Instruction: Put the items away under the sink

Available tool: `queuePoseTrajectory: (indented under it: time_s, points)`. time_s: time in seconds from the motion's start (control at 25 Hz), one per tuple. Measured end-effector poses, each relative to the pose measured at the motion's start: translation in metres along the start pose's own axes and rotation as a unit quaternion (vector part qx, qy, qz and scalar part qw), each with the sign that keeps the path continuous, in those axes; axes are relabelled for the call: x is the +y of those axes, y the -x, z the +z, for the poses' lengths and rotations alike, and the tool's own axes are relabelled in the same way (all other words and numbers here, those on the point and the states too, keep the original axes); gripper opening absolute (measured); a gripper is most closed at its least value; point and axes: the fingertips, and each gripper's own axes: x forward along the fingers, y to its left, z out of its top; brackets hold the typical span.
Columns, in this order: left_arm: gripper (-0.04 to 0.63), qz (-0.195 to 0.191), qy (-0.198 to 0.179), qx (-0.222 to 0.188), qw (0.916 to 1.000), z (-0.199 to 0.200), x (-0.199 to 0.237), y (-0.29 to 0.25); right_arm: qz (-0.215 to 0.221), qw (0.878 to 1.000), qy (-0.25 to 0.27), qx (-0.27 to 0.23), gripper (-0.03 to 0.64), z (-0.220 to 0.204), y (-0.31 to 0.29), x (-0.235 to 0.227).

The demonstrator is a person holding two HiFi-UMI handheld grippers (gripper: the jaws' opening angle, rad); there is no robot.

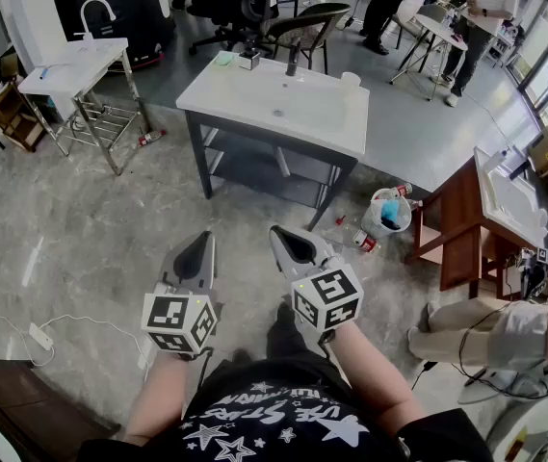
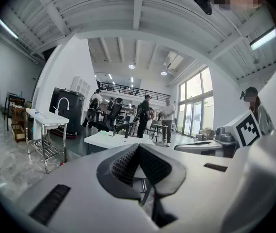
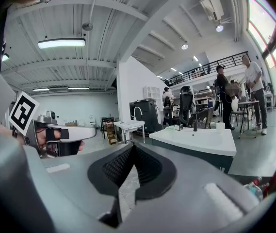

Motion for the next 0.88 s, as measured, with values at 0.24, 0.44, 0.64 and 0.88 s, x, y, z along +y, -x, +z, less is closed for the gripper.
queuePoseTrajectory:
  time_s: [0.24, 0.44, 0.64, 0.88]
  points:
    - [0.009, 0.000, -0.003, -0.009, 1.0000, 0.001, 0.001, 0.007, 0.002, 1.000, 0.005, -0.005, 0.002, 0.002, 0.000, 0.003]
    - [0.009, -0.004, -0.002, -0.013, 0.9999, 0.003, -0.002, 0.011, -0.001, 1.000, 0.010, -0.006, 0.002, 0.005, 0.003, 0.007]
    - [0.009, -0.009, -0.004, -0.013, 0.9999, 0.001, -0.005, 0.017, -0.004, 1.000, 0.011, -0.006, 0.002, 0.003, 0.006, 0.011]
    - [0.009, -0.011, 0.009, -0.015, 0.9998, -0.003, 0.000, 0.032, -0.021, 0.997, -0.055, -0.046, 0.002, 0.006, 0.016, 0.008]
